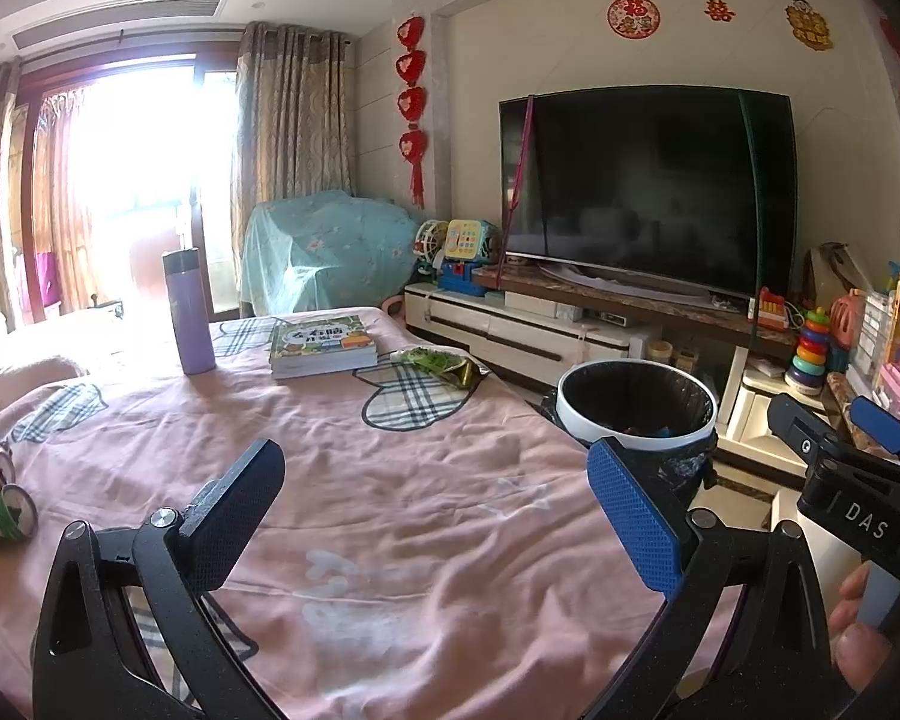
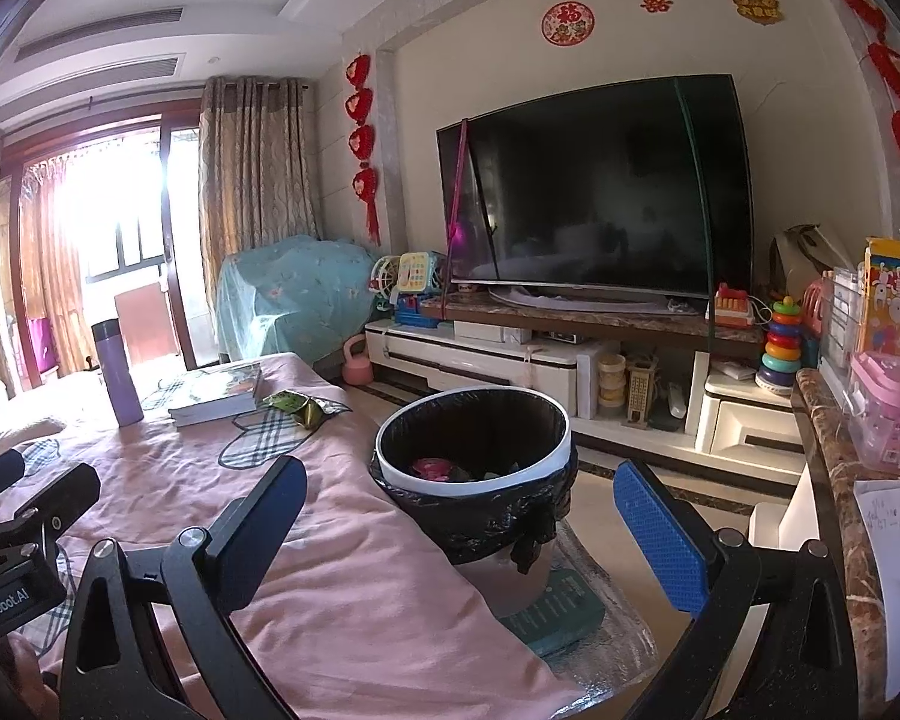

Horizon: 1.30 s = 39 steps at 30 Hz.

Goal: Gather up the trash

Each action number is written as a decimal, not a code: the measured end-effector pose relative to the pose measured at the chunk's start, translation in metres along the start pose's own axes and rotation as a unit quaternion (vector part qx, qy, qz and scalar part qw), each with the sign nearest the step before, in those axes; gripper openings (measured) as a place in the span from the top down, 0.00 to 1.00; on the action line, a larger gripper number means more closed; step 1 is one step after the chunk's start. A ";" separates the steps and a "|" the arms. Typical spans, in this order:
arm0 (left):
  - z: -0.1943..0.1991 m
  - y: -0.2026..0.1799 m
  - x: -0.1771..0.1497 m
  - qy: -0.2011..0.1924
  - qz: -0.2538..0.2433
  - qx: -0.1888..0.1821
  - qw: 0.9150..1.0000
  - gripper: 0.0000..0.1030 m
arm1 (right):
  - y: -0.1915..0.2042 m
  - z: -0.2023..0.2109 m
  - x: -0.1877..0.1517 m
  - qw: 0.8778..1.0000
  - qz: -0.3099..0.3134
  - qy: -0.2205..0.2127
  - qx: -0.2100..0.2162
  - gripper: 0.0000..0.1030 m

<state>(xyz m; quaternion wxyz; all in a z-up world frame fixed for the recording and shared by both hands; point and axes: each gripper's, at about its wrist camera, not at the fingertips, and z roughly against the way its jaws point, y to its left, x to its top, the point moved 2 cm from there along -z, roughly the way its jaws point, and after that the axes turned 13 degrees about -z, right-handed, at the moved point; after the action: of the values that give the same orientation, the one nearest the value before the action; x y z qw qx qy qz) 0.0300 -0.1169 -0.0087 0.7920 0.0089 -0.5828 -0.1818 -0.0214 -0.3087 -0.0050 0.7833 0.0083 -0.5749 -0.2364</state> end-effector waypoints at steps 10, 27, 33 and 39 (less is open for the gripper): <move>0.001 0.003 0.000 0.002 0.005 -0.003 1.000 0.00 | 0.002 0.000 -0.002 1.000 0.003 0.004 0.001 0.00; -0.003 0.006 -0.003 0.007 0.003 -0.005 1.000 0.00 | 0.003 -0.003 -0.007 1.000 0.003 0.010 0.006 0.00; -0.006 0.006 -0.003 0.011 0.003 -0.006 1.000 0.00 | 0.004 -0.003 -0.007 1.000 0.003 0.011 0.006 0.00; -0.009 0.007 -0.004 0.015 0.004 -0.008 1.000 0.00 | 0.005 -0.005 -0.008 1.000 0.002 0.015 0.007 0.00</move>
<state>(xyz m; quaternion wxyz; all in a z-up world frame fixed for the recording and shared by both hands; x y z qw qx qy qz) 0.0392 -0.1107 -0.0138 0.8012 0.0029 -0.5696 -0.1832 -0.0172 -0.3027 -0.0129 0.7920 0.0163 -0.5649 -0.2310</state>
